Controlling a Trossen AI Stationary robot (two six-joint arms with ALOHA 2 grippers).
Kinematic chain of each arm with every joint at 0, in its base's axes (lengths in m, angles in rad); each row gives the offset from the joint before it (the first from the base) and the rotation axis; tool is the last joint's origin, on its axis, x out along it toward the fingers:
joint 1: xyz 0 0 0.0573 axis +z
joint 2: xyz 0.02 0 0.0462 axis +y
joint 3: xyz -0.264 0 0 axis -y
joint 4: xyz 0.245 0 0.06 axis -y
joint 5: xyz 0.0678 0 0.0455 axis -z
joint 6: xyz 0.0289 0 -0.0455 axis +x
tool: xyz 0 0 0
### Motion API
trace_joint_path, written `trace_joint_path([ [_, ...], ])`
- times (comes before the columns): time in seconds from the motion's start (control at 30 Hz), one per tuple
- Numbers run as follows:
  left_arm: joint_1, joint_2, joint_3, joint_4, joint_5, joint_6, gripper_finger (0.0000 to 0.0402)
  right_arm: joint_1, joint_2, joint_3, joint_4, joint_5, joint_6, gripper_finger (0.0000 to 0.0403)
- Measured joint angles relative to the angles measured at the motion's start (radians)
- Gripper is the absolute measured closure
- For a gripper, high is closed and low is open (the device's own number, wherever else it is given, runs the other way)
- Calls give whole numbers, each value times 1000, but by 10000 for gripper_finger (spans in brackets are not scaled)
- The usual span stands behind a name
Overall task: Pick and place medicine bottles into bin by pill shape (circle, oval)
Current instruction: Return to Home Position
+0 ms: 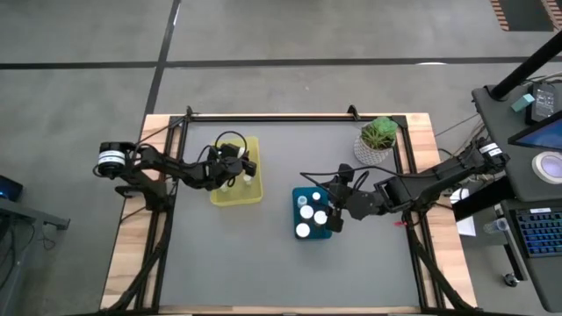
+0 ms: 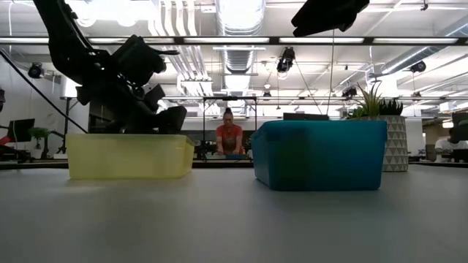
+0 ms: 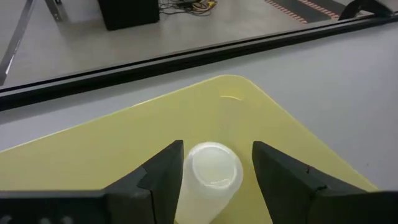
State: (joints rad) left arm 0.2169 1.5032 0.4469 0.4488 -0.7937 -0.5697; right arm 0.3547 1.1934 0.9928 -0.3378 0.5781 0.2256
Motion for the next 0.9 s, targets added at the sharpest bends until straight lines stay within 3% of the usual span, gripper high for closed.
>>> trace_joint_path([
  [0.47,0,-42,0,-22,0,79,221,0,0,0,0,0,3,170],
  [0.7,-4,-152,0,-49,14,117,220,0,0,-20,14,0,3,170],
  [0.9,-62,-296,0,-27,112,234,221,0,0,-105,150,-1,-37,170],
])
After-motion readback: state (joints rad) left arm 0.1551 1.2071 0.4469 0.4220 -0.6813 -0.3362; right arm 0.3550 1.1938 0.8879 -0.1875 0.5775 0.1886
